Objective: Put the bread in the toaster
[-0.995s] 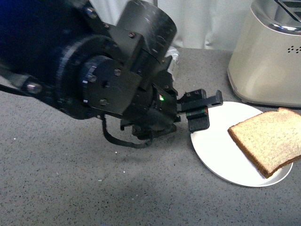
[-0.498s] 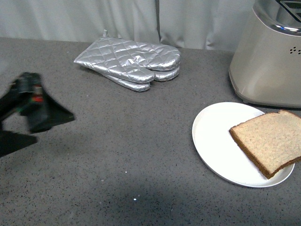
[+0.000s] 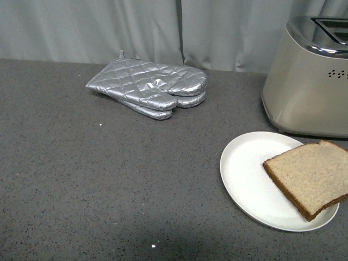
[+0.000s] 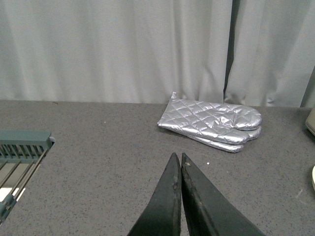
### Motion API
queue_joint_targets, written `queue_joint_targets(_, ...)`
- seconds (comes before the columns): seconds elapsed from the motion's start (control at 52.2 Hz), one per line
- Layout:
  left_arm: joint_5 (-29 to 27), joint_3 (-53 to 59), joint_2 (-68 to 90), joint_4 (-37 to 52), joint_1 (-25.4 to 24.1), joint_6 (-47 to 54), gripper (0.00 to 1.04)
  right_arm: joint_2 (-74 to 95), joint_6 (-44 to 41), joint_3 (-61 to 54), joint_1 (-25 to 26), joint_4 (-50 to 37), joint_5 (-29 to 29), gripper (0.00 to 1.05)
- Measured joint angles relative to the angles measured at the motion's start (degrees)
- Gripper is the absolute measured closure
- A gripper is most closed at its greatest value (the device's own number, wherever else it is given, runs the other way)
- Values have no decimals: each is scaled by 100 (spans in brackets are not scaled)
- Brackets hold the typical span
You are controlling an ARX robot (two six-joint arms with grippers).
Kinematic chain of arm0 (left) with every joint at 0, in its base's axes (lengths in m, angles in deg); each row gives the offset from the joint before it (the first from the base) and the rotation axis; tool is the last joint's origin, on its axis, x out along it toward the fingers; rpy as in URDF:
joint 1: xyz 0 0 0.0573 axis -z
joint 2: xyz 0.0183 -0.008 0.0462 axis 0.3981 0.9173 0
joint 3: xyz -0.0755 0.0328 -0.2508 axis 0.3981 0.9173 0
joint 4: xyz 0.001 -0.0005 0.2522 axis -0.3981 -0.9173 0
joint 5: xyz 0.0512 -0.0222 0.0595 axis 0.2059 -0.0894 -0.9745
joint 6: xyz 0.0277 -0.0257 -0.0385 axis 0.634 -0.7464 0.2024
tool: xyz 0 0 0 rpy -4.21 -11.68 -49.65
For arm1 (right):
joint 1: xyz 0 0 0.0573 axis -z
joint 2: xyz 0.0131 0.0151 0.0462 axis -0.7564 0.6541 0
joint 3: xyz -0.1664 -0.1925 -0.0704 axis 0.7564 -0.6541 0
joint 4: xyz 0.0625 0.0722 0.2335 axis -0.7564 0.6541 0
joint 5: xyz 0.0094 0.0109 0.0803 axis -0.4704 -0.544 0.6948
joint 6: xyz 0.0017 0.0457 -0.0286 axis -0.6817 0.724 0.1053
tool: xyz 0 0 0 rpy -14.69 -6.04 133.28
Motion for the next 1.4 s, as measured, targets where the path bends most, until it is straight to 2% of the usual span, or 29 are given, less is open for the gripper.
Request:
queue_joint_targets(0.019, -35, 0, -131, -66, 31, -7, 101, -2, 0, 0, 0, 0, 2, 9)
queue_joint_targets(0.287, -138, 0, -334, -140, 63, 11, 100, -13, 0, 0, 0, 0, 17, 9)
queue_joint_targets(0.44, -136, 0, -337, -140, 63, 15, 77, 35, 120, 17, 7, 72, 68, 9)
queue_joint_targets(0.479, -138, 0, -337, -140, 63, 15, 68, 433, 669, 313, -2, 813, 299, 9)
queue_joint_targets(0.536, -133, 0, -337, -140, 63, 15, 59, 1145, 1510, 501, -4, 1126, 273, 9)
queue_joint_targets(0.593, -133, 0, -343, -140, 66, 15, 50, 1895, 2234, 509, 109, 857, 280, 9)
queue_joint_targets(0.651, -136, 0, -341, -140, 63, 15, 40, 2887, 2933, 525, 442, 258, 275, 9)
queue_joint_targets(0.708, -136, 0, -341, -140, 63, 15, 32, 3582, 3263, 557, 708, -177, 267, 9)
queue_joint_targets(0.785, -136, 0, -343, -140, 63, 15, 18, 4918, 3604, 614, 1147, -1003, 118, 9)
queue_joint_targets(0.861, -136, 0, -343, -140, 66, 15, 6, 5882, 3768, 638, 1331, -1578, 46, 9)
queue_joint_targets(0.919, -136, 0, -343, -140, 63, 31, 7, 6699, 3945, 636, 1414, -1991, -11, 9)
queue_joint_targets(1.13, -136, 0, -343, -140, 63, 31, 7, 7770, 4319, 619, 1486, -2750, -111, 9)
queue_joint_targets(1.398, -136, 0, -343, -140, 63, 31, 7, 8813, 4721, 627, 1285, -4177, -304, 9)
